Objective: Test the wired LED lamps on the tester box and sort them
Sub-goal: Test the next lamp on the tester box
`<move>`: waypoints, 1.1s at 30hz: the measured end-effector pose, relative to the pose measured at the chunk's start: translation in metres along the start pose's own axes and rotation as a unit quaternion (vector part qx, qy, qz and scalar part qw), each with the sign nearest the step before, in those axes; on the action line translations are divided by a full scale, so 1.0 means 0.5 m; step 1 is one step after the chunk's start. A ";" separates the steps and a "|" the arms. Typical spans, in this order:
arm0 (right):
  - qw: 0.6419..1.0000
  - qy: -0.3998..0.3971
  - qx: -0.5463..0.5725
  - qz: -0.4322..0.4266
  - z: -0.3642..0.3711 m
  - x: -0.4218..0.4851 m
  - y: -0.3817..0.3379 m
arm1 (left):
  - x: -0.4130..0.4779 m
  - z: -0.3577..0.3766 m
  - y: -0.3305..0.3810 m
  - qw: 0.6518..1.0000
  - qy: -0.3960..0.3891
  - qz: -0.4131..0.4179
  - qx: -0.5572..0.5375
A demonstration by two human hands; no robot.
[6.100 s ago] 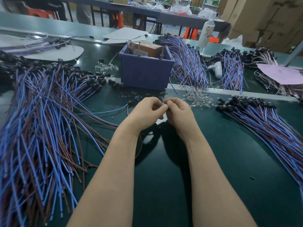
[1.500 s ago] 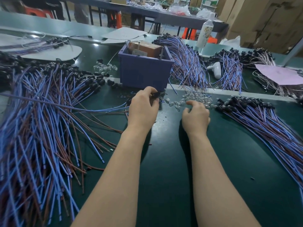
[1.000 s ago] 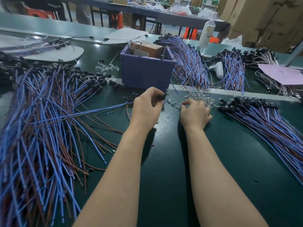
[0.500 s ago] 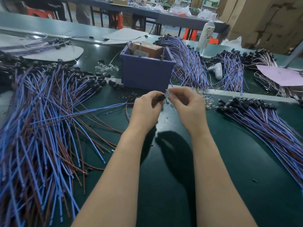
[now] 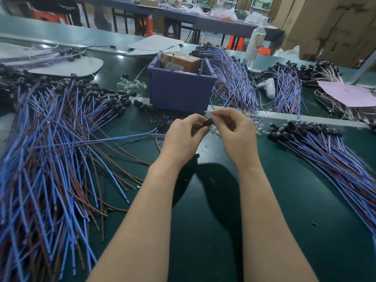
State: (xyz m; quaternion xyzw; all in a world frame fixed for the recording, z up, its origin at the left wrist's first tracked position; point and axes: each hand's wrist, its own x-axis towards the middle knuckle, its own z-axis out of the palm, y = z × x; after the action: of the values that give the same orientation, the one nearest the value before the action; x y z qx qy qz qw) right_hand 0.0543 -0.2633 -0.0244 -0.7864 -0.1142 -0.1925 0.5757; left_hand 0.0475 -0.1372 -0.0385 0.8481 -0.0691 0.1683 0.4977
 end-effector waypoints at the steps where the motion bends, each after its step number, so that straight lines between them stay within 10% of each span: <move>1: 1.000 -0.001 0.002 0.003 -0.001 0.000 0.002 | 0.000 -0.001 0.001 1.000 -0.004 -0.001 0.006; 33: 0.999 -0.012 -0.042 0.000 0.015 -0.009 -0.006 | 0.000 0.001 -0.014 0.998 0.050 -0.034 -0.032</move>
State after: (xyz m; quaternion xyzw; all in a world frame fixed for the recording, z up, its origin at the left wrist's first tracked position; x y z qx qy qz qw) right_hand 0.0505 -0.2551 -0.0257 -0.8120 -0.1131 -0.1876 0.5409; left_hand 0.0496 -0.1340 -0.0445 0.8241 -0.0205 0.1909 0.5330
